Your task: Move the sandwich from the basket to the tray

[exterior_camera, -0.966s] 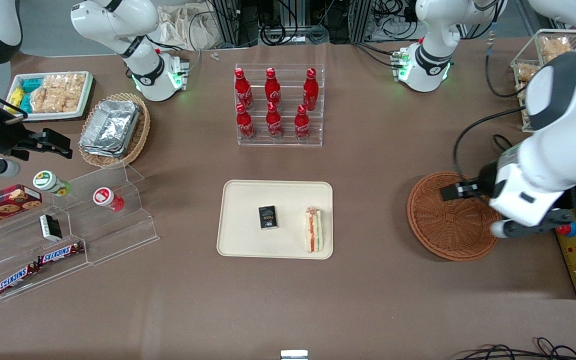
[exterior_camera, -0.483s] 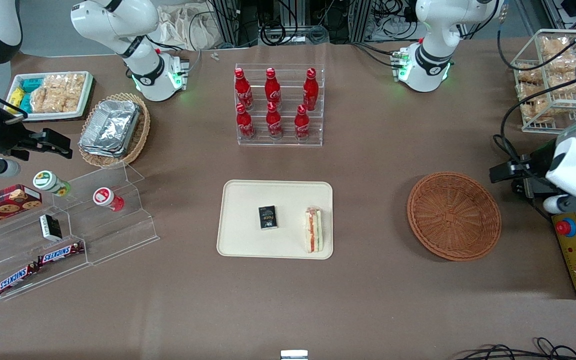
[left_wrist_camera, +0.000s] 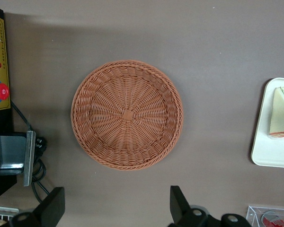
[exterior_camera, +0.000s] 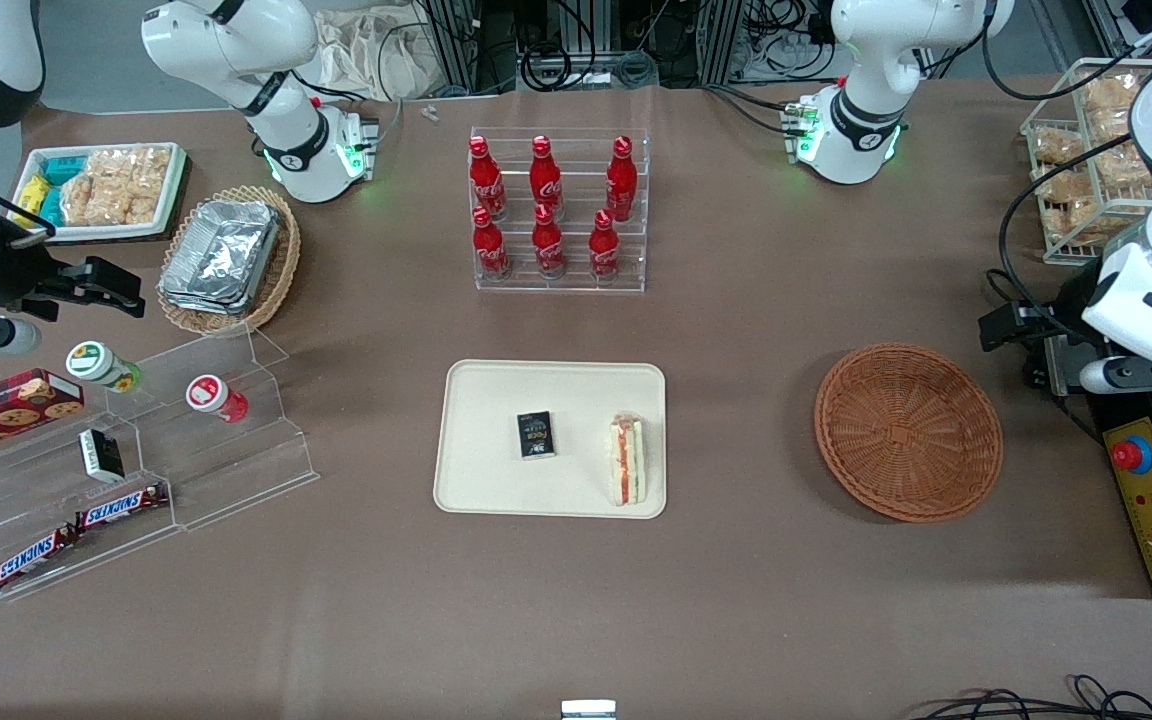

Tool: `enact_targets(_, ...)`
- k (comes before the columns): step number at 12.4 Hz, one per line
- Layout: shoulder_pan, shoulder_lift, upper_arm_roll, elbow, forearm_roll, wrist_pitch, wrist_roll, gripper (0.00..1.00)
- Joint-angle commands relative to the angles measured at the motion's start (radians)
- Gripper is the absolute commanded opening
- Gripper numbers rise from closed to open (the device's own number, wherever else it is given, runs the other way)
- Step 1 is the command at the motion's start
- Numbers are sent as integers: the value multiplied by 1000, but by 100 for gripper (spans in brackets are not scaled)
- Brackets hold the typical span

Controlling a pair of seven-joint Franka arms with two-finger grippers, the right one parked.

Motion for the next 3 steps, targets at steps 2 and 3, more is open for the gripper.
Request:
enact_targets(2,-5,23,10,93,25,-57,27,100)
enact_targets(3,-8,58,10,139,54,-106,36,100)
